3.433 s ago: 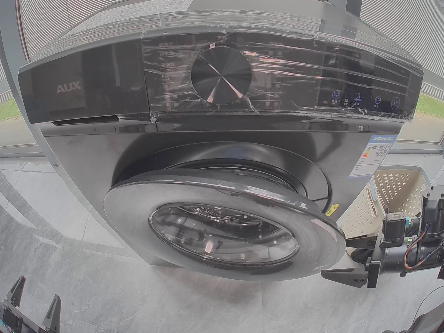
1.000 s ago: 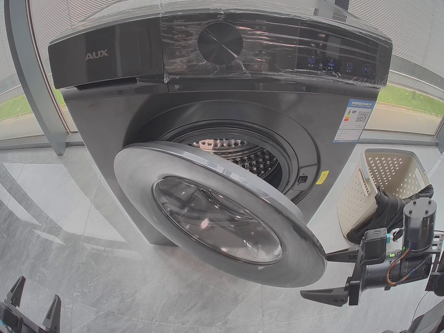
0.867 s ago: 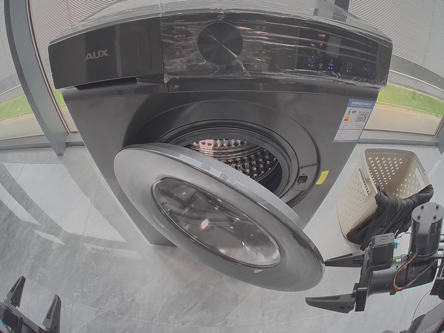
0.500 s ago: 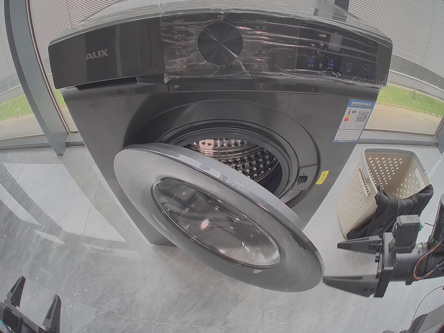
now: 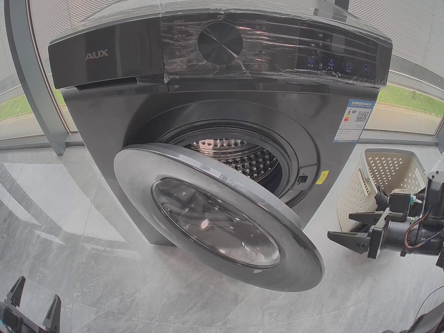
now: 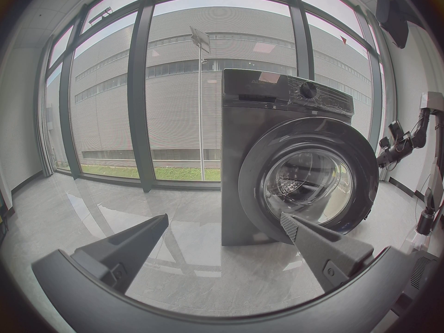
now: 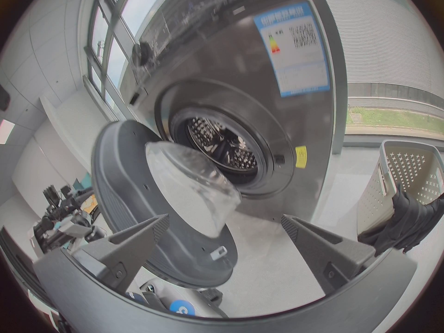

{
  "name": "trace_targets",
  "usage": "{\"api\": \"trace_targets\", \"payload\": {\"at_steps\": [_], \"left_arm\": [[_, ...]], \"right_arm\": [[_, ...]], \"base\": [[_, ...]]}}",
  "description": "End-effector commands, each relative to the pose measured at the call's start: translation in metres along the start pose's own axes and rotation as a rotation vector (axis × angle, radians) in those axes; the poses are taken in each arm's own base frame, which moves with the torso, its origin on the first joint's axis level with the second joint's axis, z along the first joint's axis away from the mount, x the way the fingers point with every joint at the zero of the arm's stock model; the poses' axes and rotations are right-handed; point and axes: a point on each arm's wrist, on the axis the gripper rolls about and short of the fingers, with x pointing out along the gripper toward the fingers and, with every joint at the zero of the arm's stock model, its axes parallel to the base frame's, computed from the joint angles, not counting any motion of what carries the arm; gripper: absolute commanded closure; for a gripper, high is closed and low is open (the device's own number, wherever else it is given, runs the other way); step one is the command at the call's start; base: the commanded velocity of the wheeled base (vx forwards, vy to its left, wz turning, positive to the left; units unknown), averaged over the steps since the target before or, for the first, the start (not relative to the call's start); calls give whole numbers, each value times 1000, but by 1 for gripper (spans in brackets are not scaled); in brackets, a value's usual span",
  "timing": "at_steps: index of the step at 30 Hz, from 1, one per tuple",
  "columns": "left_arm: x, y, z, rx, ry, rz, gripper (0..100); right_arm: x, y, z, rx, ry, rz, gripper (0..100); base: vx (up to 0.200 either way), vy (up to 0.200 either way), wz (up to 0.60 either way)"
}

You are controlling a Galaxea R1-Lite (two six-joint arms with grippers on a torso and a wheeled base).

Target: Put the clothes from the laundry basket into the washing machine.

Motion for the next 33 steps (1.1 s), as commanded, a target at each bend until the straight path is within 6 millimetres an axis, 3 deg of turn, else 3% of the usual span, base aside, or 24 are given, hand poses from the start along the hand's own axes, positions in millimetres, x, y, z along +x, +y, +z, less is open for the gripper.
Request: {"api": "trace_targets", "payload": {"at_steps": [1,6,9,12,20,27,33], "left_arm": [[0,0,-5,-1,3,0,0],[0,0,-5,1,3,0,0],[0,0,-5,1,3,0,0],[0,0,-5,1,3,0,0],[0,0,-5,1,3,0,0],[0,0,-5,1,3,0,0],[0,0,-5,1,3,-1,0]], "right_arm": [[17,-5,-20,9,120,3,0],[18,5,-29,-9,156,48,0],[13,22,-45,-37,214,127,0],[6,30,-46,-56,198,165,0],[10,24,-34,-43,158,123,0],[40,6,-23,12,138,-29,0],[68,-2,-25,50,132,-57,0]], "base": [[0,0,0],[0,0,0],[0,0,0],[0,0,0],[0,0,0],[0,0,0],[-200,0,0]]}}
